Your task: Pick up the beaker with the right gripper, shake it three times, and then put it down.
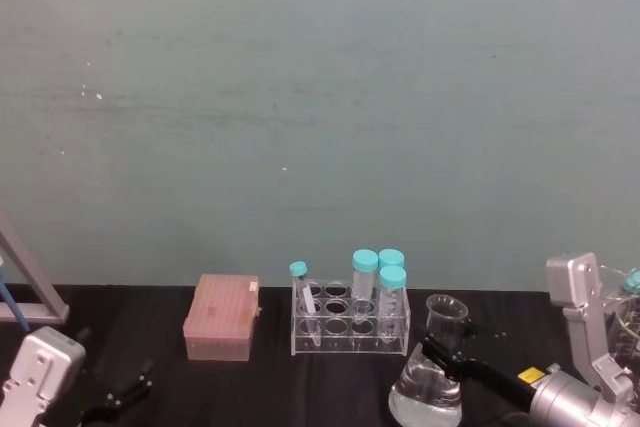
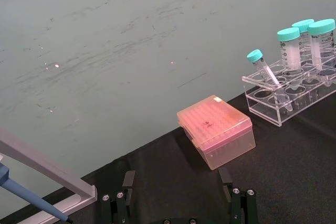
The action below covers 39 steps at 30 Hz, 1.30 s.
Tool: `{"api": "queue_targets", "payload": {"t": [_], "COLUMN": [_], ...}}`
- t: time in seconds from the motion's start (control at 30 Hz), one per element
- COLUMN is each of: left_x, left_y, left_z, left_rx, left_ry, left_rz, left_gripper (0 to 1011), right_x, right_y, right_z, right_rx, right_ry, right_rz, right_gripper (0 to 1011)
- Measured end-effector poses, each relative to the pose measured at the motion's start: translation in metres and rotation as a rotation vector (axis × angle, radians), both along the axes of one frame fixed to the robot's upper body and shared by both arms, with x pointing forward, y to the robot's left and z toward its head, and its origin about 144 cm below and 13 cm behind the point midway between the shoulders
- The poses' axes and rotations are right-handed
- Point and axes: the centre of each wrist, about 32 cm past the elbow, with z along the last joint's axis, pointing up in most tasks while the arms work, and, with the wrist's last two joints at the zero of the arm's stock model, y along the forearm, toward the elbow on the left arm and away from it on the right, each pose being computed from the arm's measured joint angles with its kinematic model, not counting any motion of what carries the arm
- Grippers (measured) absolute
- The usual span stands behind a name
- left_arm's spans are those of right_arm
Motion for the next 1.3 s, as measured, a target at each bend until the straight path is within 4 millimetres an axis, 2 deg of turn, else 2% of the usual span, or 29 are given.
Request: {"api": "queue_targets", "payload": {"t": [1.3], "left_x": [0.0], "left_y": [0.0], "left_z": [0.0], "left_rx": [0.0], "left_ry": [0.0], "left_rz": [0.0], "left_gripper": [1000], "right_x": [-0.0041], "right_y": [0.0025], "right_z": [-0.0038], "right_rx": [-0.008], "right_ry": [0.031], "right_rz": [0.009], "right_gripper": [453]}}
